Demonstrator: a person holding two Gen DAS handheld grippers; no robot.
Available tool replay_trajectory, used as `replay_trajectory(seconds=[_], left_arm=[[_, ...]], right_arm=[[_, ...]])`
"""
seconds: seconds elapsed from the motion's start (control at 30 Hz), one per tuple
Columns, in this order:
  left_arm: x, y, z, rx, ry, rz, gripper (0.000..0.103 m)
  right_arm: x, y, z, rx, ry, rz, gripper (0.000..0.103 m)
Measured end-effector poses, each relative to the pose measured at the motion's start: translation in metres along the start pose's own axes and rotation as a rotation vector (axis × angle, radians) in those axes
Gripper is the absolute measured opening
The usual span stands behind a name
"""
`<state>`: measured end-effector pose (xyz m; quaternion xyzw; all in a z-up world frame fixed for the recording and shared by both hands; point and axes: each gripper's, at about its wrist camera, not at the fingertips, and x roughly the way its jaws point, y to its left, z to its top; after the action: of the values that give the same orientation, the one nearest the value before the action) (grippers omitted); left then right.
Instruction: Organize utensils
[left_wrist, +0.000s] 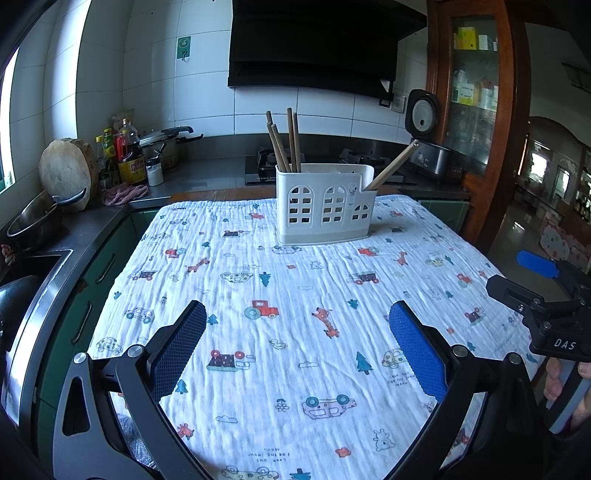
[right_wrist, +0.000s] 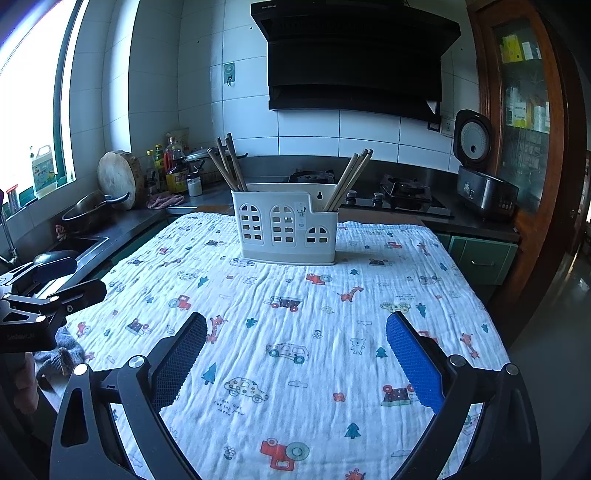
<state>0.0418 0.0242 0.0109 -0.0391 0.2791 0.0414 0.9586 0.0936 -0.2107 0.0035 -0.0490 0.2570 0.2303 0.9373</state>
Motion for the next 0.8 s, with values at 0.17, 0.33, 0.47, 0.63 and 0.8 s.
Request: replay_trajectory(seconds=[0.17,0.33,0.47,0.63,0.8], left_arm=[[-0.0004,-0.0010,-0.0001,0.001,0.004,-0.004,0.098],[-0.0009,-0.0022,-0.0002,0.001,0.001,-0.006,0.098],[-0.0013,-0.0022,0.0003,0.001,0.003,-0.008,0.098],[-0.0015,-0.0023,0.0004,0.000,0.003,-0.008,0.098],[-0.0018,-0.0024,0.0000,-0.001,0.004,-0.007,0.098]], right_arm=[[0.0004,0.0006,-0.0001,-0.001,0.001,-0.002,0.094],[-0.0001,0.0001,0.0000,-0.002,-0.001,-0.002,0.094],[-0.0002,-0.0014,0.0001,0.002,0.000,0.000,0.094],[-0.0003,-0.0006,-0.0001,-0.002,0.000,0.001,0.094],[-0.0006,-0.0007,-0.0002,-0.002,-0.003,0.001,0.095]])
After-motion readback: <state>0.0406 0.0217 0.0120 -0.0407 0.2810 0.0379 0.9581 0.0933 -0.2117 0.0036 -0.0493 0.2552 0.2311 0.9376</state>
